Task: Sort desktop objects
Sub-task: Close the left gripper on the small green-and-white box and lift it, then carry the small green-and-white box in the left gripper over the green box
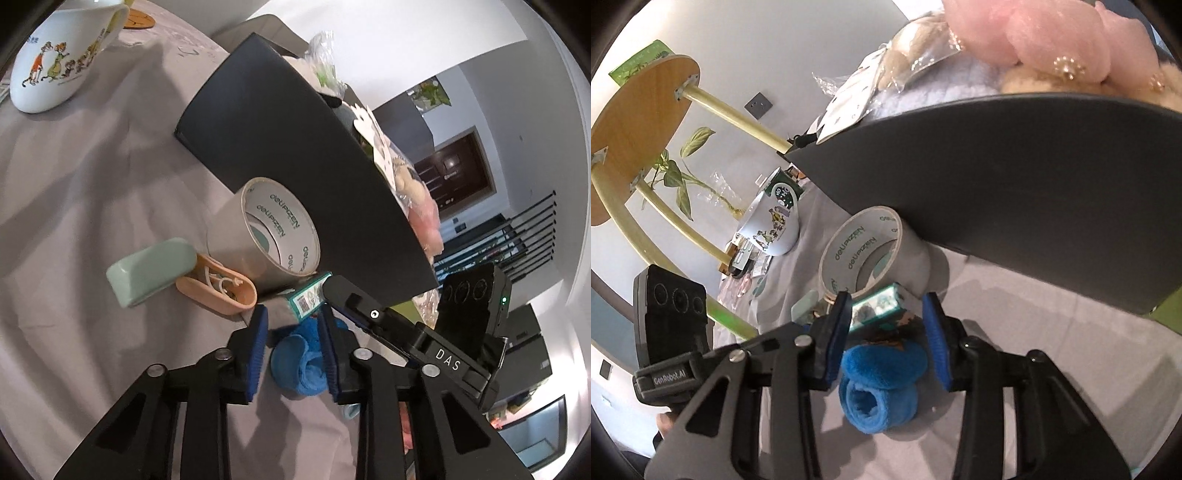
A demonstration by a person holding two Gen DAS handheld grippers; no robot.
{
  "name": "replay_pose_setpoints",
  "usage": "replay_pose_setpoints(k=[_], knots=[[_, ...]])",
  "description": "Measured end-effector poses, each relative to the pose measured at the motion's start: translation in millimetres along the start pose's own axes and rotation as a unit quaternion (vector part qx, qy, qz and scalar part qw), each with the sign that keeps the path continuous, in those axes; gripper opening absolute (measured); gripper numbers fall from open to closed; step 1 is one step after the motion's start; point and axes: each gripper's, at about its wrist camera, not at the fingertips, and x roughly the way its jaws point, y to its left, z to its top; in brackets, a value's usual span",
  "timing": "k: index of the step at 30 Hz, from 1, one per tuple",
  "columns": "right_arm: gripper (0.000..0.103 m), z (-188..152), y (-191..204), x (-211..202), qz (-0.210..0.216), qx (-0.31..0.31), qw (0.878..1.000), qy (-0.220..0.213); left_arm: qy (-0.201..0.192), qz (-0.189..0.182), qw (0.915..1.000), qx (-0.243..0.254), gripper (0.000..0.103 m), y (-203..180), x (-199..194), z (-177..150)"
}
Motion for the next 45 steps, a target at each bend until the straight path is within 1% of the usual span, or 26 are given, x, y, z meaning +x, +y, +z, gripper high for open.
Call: replay_pose_setpoints(k=[2, 7, 14, 23, 31, 37, 45], knots=[[0.039, -1, 0, 1, 0.0, 0.001, 1.0, 0.001, -0.002, 0.0, 1.0, -0.001, 0.019, 0, 1, 1], [0.036, -4, 2, 5, 0.003, -0.011, 1.0, 0.005, 0.003, 0.005, 1.0, -0.006, 0.019, 2, 6, 0], [0.036, -5, 5, 4, -0.001, -0.019, 1.0, 0.004, -0.002, 0.004, 1.0, 0.0, 0.019, -1, 5, 0], [0.036, -2, 17, -12, 0.001, -0.034, 0.999, -0.016, -0.021, -0.012, 0.9995, 0.021, 0.019, -14, -7, 6], [0.036, 4, 23, -37, 0.002, -0.04, 0.998, -0.046, -0.03, -0.014, 0.998, 0.054, 0.019, -44, -12, 8], [0.036, 9, 21, -62, 0.008, -0.037, 0.997, -0.071, -0.033, -0.013, 0.996, 0.082, 0.019, -71, -15, 11], [0.036, 15, 14, -95, -0.001, -0.037, 0.994, -0.105, -0.03, -0.009, 0.9925, 0.118, 0.019, -111, -7, 11]])
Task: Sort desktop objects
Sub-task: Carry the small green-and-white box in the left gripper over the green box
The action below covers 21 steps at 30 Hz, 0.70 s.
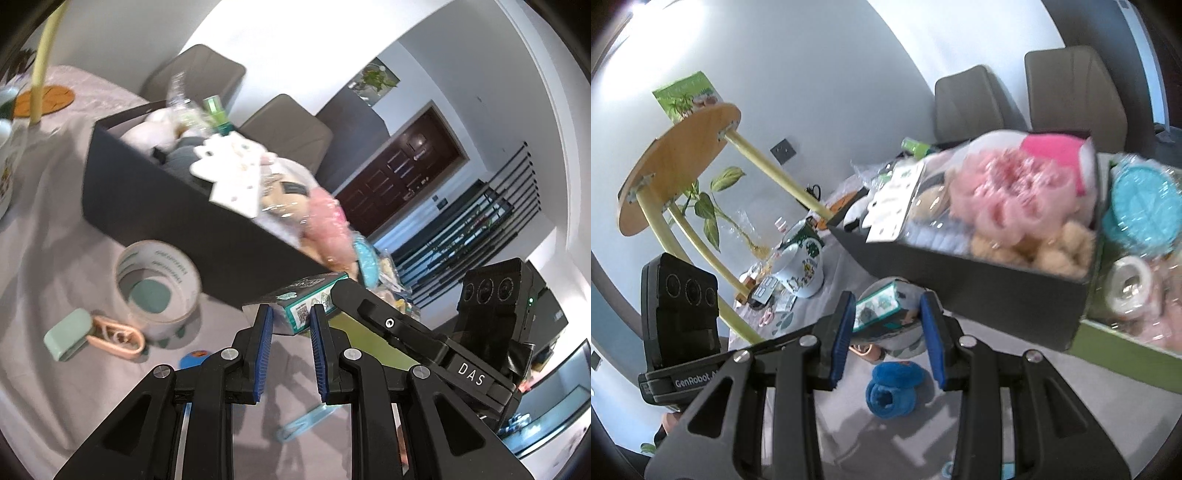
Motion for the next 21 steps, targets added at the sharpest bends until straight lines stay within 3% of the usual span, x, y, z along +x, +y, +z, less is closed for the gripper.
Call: replay_pose_setpoints(k=[13, 21], knots=[[0.036, 14, -16, -59, -0.042, -0.001, 0.998, -0.053, -0.002, -0.005, 0.9979, 0.064, 0.019, -78, 22, 15], [0.036, 24, -48, -111, -0.051, 0.035, 0.993, -0.102, 0.006, -0.02, 0.9952, 0.095, 0.019, -133, 53, 17]])
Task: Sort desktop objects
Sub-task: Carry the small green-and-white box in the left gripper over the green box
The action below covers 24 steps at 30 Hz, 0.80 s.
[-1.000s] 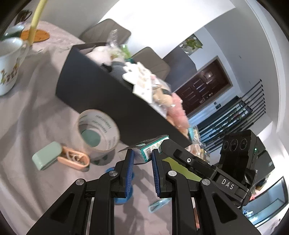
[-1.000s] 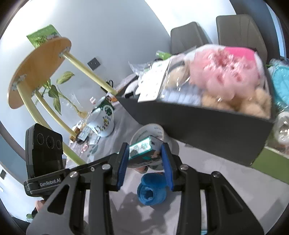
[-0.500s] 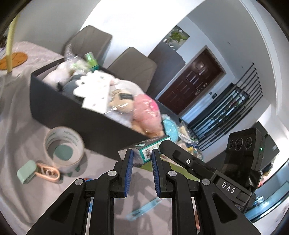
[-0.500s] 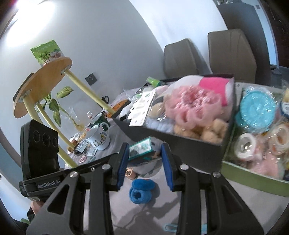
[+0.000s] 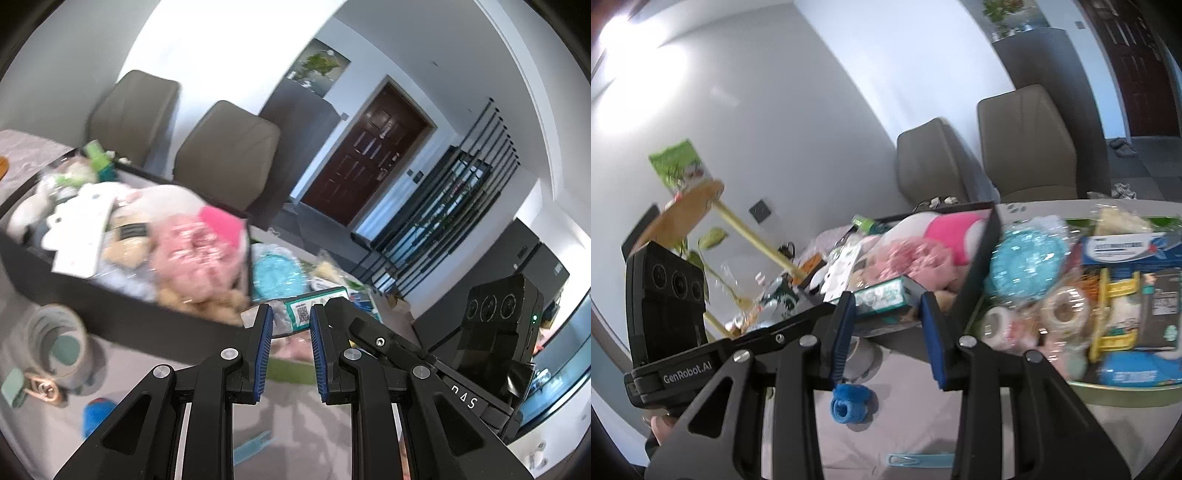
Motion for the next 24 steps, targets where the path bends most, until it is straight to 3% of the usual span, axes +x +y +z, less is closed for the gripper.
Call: replay_pose_setpoints(k=[11, 24], knots=[[0.036, 14, -54, -74, -0.061, 0.026, 0.995, -0.07, 0.03, -0.047, 0.9967, 0.06, 0.019, -89, 64, 2], [0.036, 11, -117, -149, -0.131, 0.07, 0.981, -0.127, 0.061, -0.097, 0.9875, 0.109, 0.019, -162, 126, -12]])
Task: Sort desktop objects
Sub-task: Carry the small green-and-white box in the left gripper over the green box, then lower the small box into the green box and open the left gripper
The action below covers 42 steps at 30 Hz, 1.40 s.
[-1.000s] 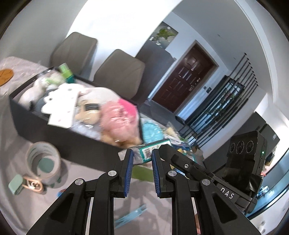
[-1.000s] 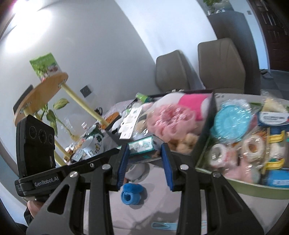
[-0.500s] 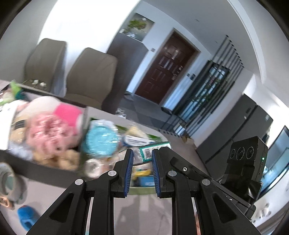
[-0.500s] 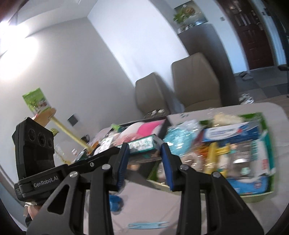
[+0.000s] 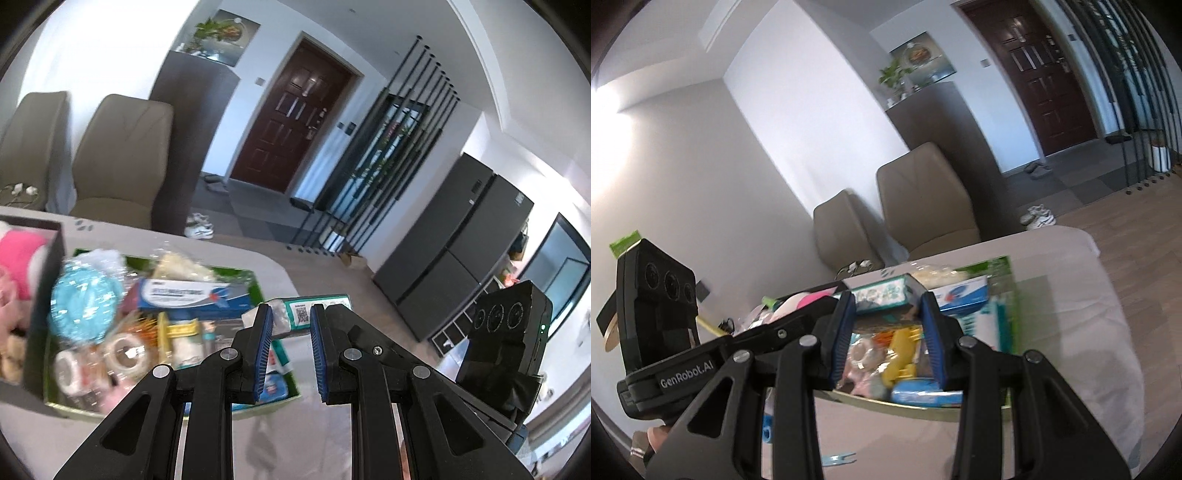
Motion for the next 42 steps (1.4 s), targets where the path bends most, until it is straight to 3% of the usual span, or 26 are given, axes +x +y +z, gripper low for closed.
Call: replay_pose_setpoints(k=[7, 11, 22, 42], knots=[[0.036, 3, -22, 1, -0.024, 0.02, 0.999, -0.004, 0.006, -0.023, 0.9997, -0.001, 0.019, 1, 24, -1], [0.036, 4, -20, 4, -0.041, 0.014, 0.999, -0.001, 0.009, -0.027, 0.9995, 0.014, 0.019, 1, 22, 3], [0.036, -1, -16, 19, -0.056, 0.01, 0.998, 0.016, 0.025, -0.036, 0.999, -0.011, 0.019, 24, 29, 2], [0.036, -16, 1, 61, -0.073, 0.027, 0.99, 0.117, 0.084, -0.013, 0.9958, -0.034, 0.019, 74, 31, -6]])
